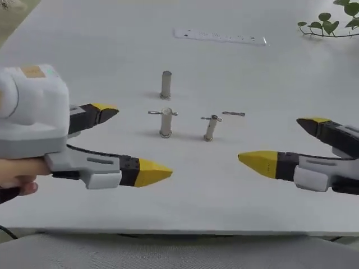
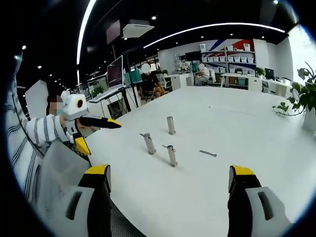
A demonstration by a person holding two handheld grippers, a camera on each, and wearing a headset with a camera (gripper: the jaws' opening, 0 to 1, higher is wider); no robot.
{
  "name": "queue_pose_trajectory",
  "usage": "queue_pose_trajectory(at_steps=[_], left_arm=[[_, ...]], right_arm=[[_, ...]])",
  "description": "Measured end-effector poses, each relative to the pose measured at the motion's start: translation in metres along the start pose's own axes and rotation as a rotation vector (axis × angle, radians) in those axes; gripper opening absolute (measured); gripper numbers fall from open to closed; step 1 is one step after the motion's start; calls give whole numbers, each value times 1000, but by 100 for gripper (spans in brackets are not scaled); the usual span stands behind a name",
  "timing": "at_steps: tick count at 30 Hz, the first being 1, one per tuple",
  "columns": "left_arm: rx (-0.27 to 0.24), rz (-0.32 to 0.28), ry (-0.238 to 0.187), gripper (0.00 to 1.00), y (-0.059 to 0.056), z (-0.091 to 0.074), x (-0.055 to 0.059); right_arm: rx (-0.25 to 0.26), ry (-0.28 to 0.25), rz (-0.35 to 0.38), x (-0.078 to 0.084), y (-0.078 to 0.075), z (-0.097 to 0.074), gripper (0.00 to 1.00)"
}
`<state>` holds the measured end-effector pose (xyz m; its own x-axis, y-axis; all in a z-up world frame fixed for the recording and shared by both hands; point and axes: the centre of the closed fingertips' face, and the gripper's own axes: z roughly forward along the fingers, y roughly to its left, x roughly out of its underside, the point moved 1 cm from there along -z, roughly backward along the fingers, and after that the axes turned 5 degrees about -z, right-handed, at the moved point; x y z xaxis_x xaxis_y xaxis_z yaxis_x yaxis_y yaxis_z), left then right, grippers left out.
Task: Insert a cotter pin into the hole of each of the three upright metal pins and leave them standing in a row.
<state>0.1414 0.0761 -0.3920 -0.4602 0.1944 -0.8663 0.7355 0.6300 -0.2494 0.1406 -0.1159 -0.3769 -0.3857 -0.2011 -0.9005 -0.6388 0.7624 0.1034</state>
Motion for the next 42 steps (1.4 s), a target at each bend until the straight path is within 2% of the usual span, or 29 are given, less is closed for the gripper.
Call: queue_pose_trajectory(at_steps=[7, 14, 19, 27, 30, 36, 39, 40, 42], left_arm=[[-28, -21, 8, 93, 7, 6, -8], [-45, -26, -4, 92, 16, 10, -25], [-52, -2, -2, 91, 24, 13, -40], [-78, -2, -17, 89, 47, 24, -62], [-94, -13, -36, 87, 58, 32, -73], [-127, -15, -45, 81, 77, 48, -81], [-126, -18, -55, 76, 86, 57, -85], [-127, -18, -56, 74, 83, 59, -86], [-130, -3, -46, 72, 88, 67, -87]], right_arm=[[15, 34, 18, 10, -12, -13, 98], [20, 37, 34, 7, -20, -14, 97], [21, 26, 39, 3, -23, -12, 96], [39, 22, 75, 6, -27, -15, 95], [43, 23, 91, 9, -28, -19, 95], [58, 32, 98, 13, -32, -24, 94], [61, 28, 101, 15, -32, -25, 94], [63, 23, 103, 16, -33, -25, 94], [67, 18, 116, 18, -34, -24, 94]])
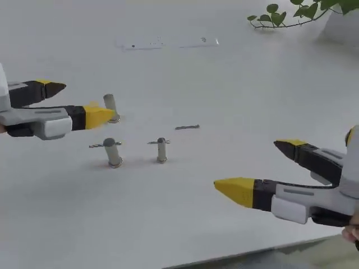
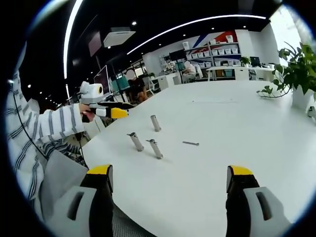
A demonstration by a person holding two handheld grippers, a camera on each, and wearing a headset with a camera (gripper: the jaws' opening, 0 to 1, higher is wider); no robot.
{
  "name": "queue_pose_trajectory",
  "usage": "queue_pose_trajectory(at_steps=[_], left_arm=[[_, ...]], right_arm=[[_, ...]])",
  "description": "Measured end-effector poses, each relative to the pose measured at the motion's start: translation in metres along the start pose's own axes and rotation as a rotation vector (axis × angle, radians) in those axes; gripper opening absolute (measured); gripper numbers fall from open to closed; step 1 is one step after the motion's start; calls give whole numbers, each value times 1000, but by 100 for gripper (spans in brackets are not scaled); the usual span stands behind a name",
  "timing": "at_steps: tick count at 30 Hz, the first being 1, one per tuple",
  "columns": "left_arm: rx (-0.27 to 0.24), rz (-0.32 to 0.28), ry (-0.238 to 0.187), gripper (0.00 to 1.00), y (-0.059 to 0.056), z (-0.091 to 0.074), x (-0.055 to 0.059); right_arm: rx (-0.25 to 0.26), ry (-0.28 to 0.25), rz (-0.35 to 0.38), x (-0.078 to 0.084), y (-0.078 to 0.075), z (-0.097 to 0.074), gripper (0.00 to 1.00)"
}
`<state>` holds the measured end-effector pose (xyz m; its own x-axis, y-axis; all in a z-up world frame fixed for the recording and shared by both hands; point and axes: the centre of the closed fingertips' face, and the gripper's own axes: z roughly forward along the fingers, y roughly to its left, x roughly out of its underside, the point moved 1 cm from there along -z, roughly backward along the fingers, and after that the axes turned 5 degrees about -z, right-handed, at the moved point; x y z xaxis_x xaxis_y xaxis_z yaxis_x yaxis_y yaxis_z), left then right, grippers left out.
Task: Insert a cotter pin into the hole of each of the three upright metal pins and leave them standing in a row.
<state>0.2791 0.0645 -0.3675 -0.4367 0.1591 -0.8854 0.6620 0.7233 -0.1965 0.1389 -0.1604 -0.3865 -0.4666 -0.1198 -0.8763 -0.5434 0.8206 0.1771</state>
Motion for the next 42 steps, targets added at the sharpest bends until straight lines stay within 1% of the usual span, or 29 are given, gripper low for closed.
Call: queue_pose_trajectory(at_steps=[2, 3, 5, 6, 7, 9, 10, 12, 13, 15, 16, 18, 23, 25, 28, 30, 31, 33, 34, 35, 37, 39, 40, 42], left_arm=[[-10, 12, 8, 71, 7, 9, 1], [-10, 4, 9, 70, 10, 14, 1], [-4, -50, -15, 67, 11, 21, -2], [2, -30, -3, 66, 13, 25, 0], [9, -24, 3, 66, 12, 28, 2], [12, 3, 20, 66, 15, 38, 7], [6, 15, 38, 65, 18, 42, 12], [6, 21, 45, 63, 21, 48, 16], [11, 23, 66, 62, 23, 52, 22], [5, 37, 100, 60, 27, 57, 31], [5, 40, 111, 60, 29, 59, 35], [8, 22, 114, 60, 32, 64, 39], [-7, 35, 135, 54, 41, 71, 48], [-17, 30, 131, 52, 46, 73, 49], [-14, 20, 128, 48, 50, 78, 51], [14, 27, 137, 48, 46, 82, 55], [16, 26, 136, 48, 45, 84, 56], [28, 35, 142, 48, 45, 89, 58], [33, 37, 142, 48, 44, 91, 59], [49, 53, 141, 47, 41, 93, 59], [56, 60, 137, 46, 40, 96, 59], [64, 47, 126, 43, 42, 99, 59], [66, 42, 125, 39, 43, 100, 60], [67, 38, 126, 36, 44, 102, 61]], right_arm=[[2, 9, 3, 4, -1, 0, 94], [4, 14, 3, 5, -2, 0, 94], [7, 25, 4, 9, -3, 1, 94], [9, 32, 4, 12, -4, 1, 94], [10, 40, 4, 14, -4, 2, 94], [13, 56, 7, 17, -5, 3, 94], [14, 61, 7, 18, -5, 3, 94], [11, 70, 1, 19, -4, 4, 93], [10, 75, 0, 18, -3, 6, 93], [6, 85, -5, 17, -3, 8, 93], [5, 87, -8, 17, -2, 8, 93], [-1, 93, -16, 14, -1, 10, 93], [0, 110, -32, 14, -2, 13, 93], [2, 114, -31, 14, -3, 13, 93], [-2, 119, -24, 15, -3, 15, 93], [-12, 133, -30, 18, -3, 17, 92], [-19, 151, -33, 22, -3, 18, 92], [-26, 160, -32, 24, -5, 18, 93], [-30, 155, -22, 23, -4, 18, 94], [-36, 143, -11, 22, -5, 18, 93], [-32, 139, -8, 21, -6, 17, 93], [-28, 139, -5, 21, -8, 17, 93], [-28, 139, -1, 21, -8, 16, 93], [-25, 143, -1, 22, -9, 16, 93]])
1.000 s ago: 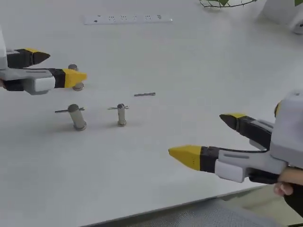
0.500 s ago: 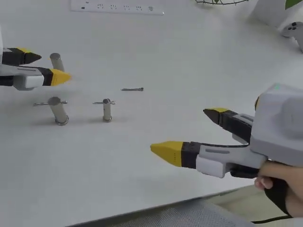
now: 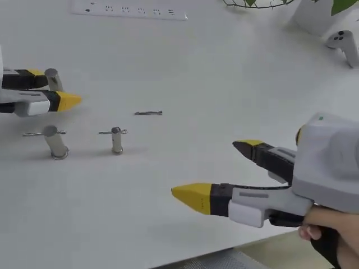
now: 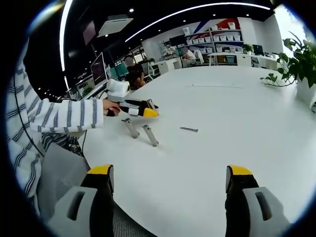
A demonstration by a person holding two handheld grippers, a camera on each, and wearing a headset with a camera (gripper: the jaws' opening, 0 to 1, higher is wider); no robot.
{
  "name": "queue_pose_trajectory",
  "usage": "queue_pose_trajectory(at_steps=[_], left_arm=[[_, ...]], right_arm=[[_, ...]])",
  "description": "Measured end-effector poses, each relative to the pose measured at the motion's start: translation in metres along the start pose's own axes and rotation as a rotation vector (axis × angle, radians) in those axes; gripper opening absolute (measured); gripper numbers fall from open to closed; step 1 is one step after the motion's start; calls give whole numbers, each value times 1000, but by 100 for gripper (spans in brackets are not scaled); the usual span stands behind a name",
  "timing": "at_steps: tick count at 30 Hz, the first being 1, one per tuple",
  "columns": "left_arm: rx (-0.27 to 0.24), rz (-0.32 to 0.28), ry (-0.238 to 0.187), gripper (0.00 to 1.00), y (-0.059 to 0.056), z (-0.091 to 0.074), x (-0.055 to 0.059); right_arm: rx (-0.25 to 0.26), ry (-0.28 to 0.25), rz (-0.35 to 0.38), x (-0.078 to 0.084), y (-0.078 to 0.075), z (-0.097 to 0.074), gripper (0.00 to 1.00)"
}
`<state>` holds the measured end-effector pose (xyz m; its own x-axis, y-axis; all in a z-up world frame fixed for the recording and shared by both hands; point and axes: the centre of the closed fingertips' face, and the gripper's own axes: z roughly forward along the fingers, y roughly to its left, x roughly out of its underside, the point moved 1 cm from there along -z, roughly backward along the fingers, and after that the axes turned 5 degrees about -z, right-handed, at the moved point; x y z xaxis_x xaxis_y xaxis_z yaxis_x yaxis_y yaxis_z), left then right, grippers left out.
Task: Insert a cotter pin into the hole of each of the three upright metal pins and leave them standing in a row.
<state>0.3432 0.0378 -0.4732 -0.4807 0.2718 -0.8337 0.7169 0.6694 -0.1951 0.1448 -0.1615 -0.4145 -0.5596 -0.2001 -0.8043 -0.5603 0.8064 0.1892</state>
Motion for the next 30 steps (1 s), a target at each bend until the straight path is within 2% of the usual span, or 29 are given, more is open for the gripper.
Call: queue_pose_trajectory(at_steps=[3, 7, 12, 18, 21, 22, 27, 30], left_arm=[[-1, -1, 3, 33, 1, 2, 2], [2, -9, -8, 20, 3, 5, 1], [16, -5, -29, 13, 1, 8, -4], [19, -12, -32, 13, 2, 8, -5], [-13, -2, -44, 11, 6, 7, -8], [-23, -33, -41, 11, 8, 7, -9], [-48, 12, -37, 10, 10, 4, -10], [-57, -6, -61, 10, 11, -2, -19]], right_arm=[[4, 8, 0, 2, 0, 0, 93], [4, 19, 2, 5, 1, 1, 93], [6, 24, 1, 5, 1, 1, 92], [5, 27, -2, 4, 1, 3, 91], [3, 27, -6, 3, 2, 4, 91], [1, 26, -6, 2, 3, 5, 91], [4, 23, -13, 0, 3, 5, 90], [7, 16, -14, -2, 3, 4, 90]])
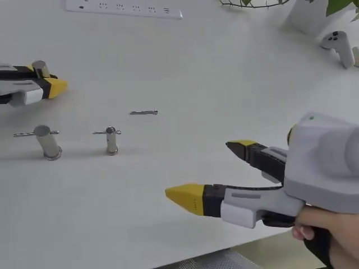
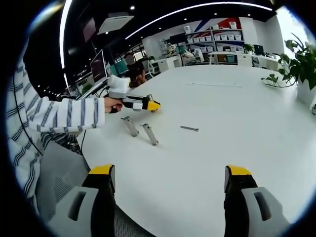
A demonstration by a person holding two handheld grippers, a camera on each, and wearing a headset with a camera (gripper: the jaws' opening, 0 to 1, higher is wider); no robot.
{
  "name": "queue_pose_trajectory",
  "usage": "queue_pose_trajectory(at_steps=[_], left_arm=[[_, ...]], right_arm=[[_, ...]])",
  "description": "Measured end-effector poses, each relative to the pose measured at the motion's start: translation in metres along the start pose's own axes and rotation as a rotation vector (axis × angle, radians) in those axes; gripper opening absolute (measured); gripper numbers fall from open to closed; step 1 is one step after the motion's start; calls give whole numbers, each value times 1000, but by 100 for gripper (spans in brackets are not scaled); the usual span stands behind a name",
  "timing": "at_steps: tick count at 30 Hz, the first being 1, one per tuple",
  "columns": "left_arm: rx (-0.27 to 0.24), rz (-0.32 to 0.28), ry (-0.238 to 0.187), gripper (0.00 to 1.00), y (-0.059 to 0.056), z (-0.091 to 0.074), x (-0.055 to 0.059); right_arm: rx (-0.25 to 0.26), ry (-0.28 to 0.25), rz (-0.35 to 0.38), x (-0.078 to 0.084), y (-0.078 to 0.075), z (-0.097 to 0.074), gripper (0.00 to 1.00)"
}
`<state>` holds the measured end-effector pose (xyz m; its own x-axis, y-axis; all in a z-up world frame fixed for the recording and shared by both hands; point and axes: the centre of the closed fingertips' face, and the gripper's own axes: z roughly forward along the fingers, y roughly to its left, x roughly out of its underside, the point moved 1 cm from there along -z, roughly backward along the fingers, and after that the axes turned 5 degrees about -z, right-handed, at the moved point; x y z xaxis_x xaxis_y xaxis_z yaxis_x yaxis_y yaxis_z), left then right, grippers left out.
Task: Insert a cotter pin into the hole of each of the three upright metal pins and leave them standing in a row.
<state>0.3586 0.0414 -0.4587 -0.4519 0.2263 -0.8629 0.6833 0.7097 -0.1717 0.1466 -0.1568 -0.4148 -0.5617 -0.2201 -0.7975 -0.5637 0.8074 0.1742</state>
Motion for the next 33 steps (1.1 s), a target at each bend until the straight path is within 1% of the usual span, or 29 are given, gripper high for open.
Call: queue_pose_trajectory(at_steps=[2, 3, 5, 6, 9, 11, 12, 13, 14, 15, 16, 17, 18, 21, 24, 25, 26, 27, 29, 33], left_arm=[[2, 5, -21, 10, -1, -6, -10], [0, 19, -29, 10, -2, -11, -16], [2, 36, -38, 10, -4, -17, -23], [3, 34, -44, 10, -5, -23, -29], [7, 49, -70, 10, -11, -34, -40], [12, 62, -80, 10, -15, -42, -46], [16, 74, -87, 10, -18, -47, -48], [24, 76, -94, 10, -20, -51, -50], [45, 77, -102, 10, -26, -56, -53], [50, 75, -106, 10, -28, -58, -54], [72, 78, -119, 10, -35, -64, -57], [79, 78, -119, 10, -38, -67, -58], [94, 89, -127, 10, -43, -71, -59], [118, 121, -119, 10, -56, -79, -61], [139, 121, -120, 10, -68, -87, -59], [152, 136, -110, 10, -75, -89, -56], [163, 164, -98, 10, -79, -91, -54], [167, 175, -90, 10, -83, -92, -51], [178, 191, -73, 10, -95, -96, -45], [206, 215, -60, 10, -115, -100, -37]], right_arm=[[2, -2, -2, -1, 0, -1, 90], [3, -5, -4, -2, 0, -1, 90], [4, -8, -7, -3, 0, -1, 90], [5, -12, -10, -4, 0, -2, 90], [6, -23, -15, -7, 1, -2, 90], [5, -31, -19, -9, 2, -2, 90], [4, -33, -21, -9, 3, -1, 90], [3, -36, -26, -10, 5, -1, 90], [2, -38, -29, -11, 6, -1, 90], [-1, -41, -32, -12, 7, -2, 90], [-2, -46, -36, -13, 9, -2, 90], [-4, -48, -37, -13, 9, -2, 90], [-6, -50, -40, -14, 11, -2, 90], [-12, -55, -49, -15, 13, -2, 90], [-16, -68, -57, -17, 16, -4, 90], [-17, -76, -56, -18, 17, -5, 90], [-17, -78, -56, -18, 17, -6, 90], [-17, -84, -55, -19, 17, -7, 90], [-14, -87, -55, -18, 18, -8, 90], [-8, -88, -53, -14, 18, -11, 90]])
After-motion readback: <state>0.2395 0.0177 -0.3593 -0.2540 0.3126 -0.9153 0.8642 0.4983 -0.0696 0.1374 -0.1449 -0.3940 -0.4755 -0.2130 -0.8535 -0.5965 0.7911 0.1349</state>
